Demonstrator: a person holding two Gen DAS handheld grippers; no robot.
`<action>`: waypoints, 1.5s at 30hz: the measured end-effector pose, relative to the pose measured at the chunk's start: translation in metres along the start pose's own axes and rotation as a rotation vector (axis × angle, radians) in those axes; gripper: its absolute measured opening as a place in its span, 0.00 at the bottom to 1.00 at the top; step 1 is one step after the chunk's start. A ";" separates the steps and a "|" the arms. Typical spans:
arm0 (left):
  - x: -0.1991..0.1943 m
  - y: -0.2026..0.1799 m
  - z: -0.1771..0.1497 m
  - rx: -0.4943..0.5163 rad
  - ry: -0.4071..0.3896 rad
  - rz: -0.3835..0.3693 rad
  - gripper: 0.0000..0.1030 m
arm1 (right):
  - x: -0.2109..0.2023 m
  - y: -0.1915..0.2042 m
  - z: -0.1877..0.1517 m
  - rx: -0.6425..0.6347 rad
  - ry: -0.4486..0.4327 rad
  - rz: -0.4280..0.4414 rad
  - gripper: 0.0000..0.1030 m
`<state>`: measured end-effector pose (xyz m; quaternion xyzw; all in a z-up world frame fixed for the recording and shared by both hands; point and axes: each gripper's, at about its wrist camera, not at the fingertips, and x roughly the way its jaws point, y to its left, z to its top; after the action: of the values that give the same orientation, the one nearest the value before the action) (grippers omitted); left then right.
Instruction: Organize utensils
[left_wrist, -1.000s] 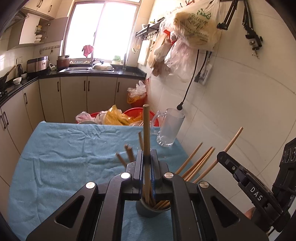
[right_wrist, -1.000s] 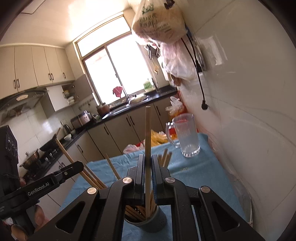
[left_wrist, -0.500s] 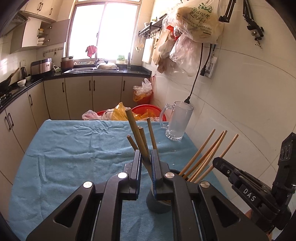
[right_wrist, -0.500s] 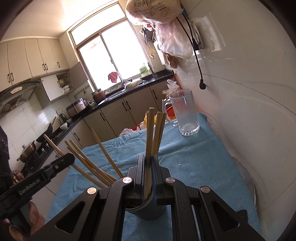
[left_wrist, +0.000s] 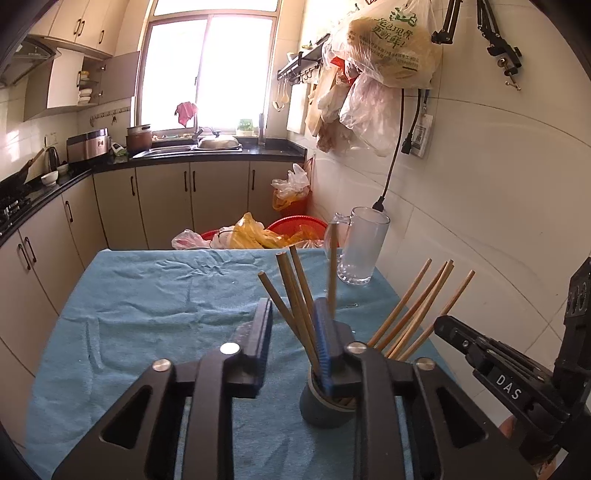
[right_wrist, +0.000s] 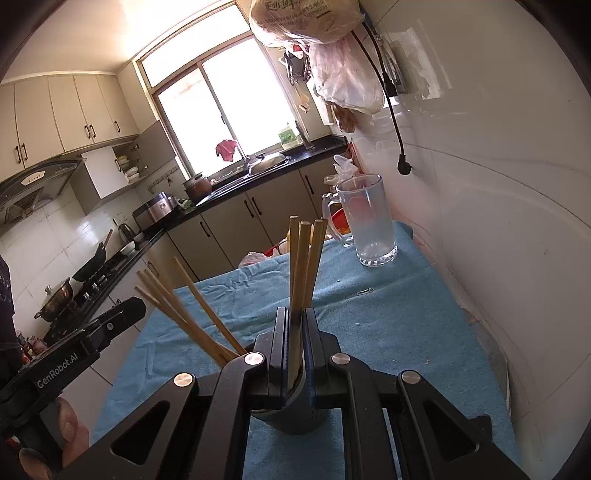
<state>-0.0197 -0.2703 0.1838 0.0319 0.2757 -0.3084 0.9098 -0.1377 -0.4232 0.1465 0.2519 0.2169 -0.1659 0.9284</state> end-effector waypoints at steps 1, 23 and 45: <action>-0.001 0.000 0.000 0.002 -0.003 0.004 0.23 | -0.001 0.000 0.000 0.000 -0.002 -0.001 0.08; -0.013 0.016 -0.016 -0.020 0.018 0.157 0.71 | -0.033 -0.004 -0.013 0.003 -0.012 -0.134 0.76; -0.125 0.032 -0.134 0.058 0.042 0.297 0.89 | -0.142 0.052 -0.119 -0.130 -0.086 -0.354 0.99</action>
<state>-0.1476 -0.1459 0.1321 0.1049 0.2779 -0.1774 0.9382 -0.2752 -0.2878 0.1433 0.1422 0.2280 -0.3229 0.9075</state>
